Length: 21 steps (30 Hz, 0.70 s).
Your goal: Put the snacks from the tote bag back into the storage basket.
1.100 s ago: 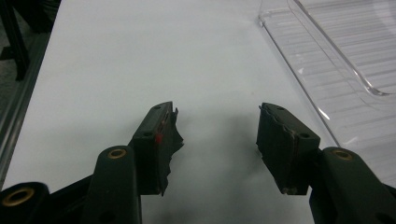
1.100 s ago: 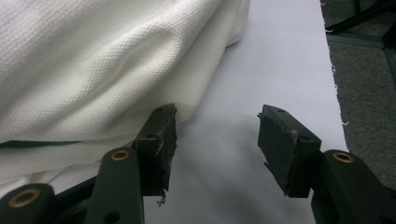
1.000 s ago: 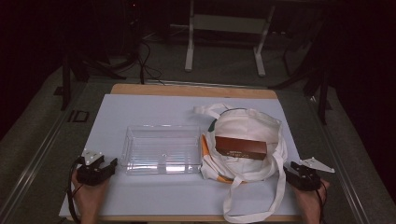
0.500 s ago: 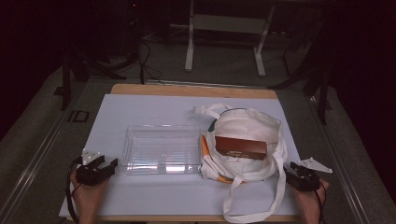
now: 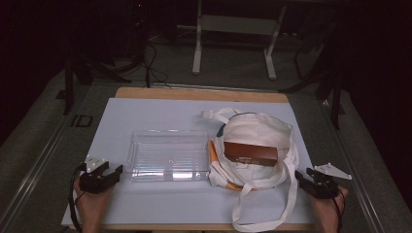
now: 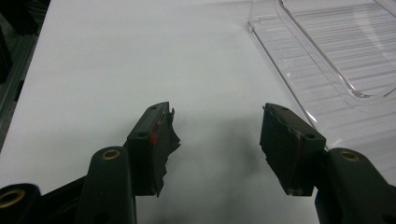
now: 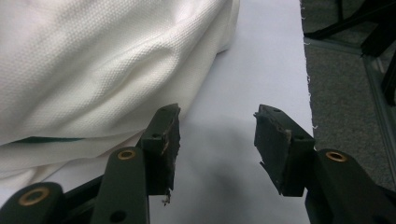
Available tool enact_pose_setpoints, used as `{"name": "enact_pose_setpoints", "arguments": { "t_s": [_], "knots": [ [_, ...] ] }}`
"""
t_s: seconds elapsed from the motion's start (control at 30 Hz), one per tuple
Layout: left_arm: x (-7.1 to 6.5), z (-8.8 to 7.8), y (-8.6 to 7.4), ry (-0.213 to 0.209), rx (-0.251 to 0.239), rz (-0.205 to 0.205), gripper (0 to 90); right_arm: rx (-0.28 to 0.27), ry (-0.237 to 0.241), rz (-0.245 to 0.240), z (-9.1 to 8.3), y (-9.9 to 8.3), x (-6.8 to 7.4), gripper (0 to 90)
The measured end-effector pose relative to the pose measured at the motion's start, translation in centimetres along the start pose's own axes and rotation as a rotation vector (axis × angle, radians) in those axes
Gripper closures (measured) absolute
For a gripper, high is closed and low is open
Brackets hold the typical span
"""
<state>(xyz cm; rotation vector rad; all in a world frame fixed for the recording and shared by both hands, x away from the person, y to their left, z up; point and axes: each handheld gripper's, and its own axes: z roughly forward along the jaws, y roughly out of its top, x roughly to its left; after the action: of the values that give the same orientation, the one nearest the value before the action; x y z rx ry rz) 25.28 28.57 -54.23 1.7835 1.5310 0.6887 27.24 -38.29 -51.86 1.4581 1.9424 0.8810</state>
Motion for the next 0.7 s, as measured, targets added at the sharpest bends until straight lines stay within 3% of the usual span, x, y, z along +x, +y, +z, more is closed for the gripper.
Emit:
{"name": "enact_pose_setpoints", "arguments": {
  "t_s": [0.23,0.7],
  "knots": [
    [0.0,0.0,0.0,-0.002,0.003,0.004,43.1,0.022,0.018,-0.026,-0.8,0.4,-0.2,50.1],
    [0.0,0.1,0.0,-0.001,0.005,0.004,43.0,0.016,0.060,-0.101,-2.9,2.4,0.4,50.8]
  ]
}}
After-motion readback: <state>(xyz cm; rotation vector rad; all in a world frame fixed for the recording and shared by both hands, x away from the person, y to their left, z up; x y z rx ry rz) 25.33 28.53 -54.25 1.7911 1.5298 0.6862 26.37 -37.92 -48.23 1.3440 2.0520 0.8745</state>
